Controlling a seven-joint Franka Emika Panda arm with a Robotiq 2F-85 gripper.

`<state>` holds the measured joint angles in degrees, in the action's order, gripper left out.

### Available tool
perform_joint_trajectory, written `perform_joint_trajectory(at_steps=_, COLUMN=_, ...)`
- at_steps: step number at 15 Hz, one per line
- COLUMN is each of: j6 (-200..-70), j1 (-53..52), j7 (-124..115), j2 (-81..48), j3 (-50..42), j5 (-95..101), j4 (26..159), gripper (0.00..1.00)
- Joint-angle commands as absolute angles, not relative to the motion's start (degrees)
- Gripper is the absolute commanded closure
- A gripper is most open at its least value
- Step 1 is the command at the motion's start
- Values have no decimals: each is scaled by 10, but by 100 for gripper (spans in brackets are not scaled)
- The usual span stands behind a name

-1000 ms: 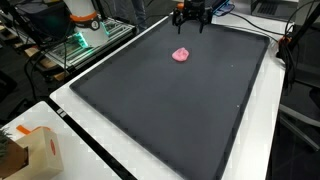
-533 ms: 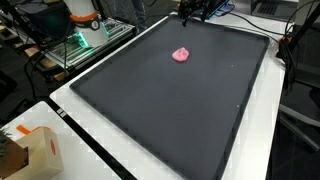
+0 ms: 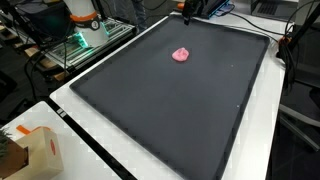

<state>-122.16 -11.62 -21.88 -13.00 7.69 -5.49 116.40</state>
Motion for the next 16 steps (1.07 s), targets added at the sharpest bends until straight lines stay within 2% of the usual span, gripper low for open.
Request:
perform_joint_trajectory(at_steps=1, j6=-1202, j1=-115, j7=-127, j2=-116, j3=85, j5=-32, j4=1175, gripper=0)
perform_joint_trajectory(at_steps=5, j6=-1203, j1=-115, j7=-38, j2=-111, j3=88, j5=0, j4=1180, gripper=0)
perform_joint_trajectory(at_steps=16, j6=-1231, j1=-106, j7=-19, j2=-148, j3=84, j5=-3, j4=1178, gripper=0)
